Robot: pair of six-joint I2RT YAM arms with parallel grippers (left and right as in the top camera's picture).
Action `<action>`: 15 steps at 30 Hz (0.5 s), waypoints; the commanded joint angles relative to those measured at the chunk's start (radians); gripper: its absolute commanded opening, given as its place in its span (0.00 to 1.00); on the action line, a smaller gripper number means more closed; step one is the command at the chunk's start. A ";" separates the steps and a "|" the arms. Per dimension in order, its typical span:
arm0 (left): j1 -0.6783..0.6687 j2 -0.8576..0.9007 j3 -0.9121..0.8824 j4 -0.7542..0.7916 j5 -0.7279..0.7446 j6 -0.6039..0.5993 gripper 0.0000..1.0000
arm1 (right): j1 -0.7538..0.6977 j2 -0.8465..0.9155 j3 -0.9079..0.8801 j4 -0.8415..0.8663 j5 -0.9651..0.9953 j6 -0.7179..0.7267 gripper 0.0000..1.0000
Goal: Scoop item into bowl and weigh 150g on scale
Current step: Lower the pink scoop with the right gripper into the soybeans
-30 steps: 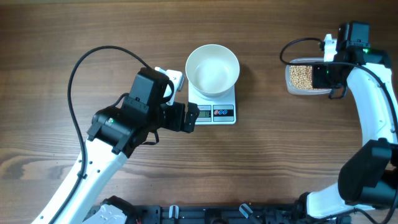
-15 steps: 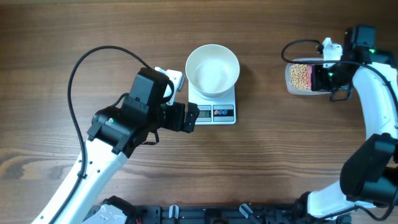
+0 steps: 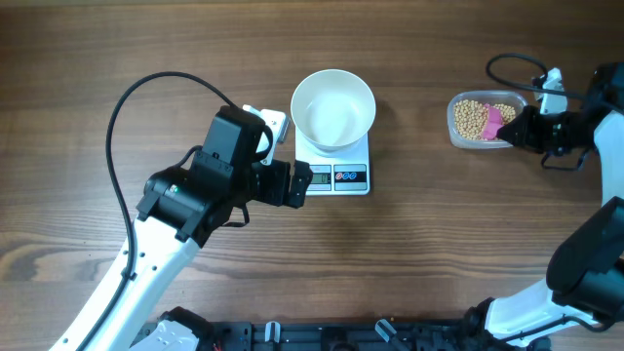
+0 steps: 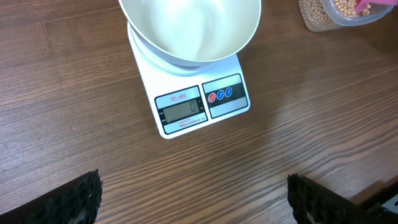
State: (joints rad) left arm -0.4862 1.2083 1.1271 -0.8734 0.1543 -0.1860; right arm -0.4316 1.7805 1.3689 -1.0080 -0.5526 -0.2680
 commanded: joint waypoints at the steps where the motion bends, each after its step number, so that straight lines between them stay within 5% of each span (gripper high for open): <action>1: -0.005 0.006 0.005 0.002 0.009 -0.002 1.00 | 0.005 0.017 -0.051 0.016 -0.079 -0.009 0.04; 15: -0.005 0.006 0.005 0.002 0.009 -0.002 1.00 | -0.079 0.041 -0.053 0.002 -0.239 0.007 0.04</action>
State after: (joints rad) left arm -0.4862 1.2083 1.1271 -0.8734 0.1543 -0.1860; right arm -0.5095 1.7840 1.3296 -0.9977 -0.6846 -0.2611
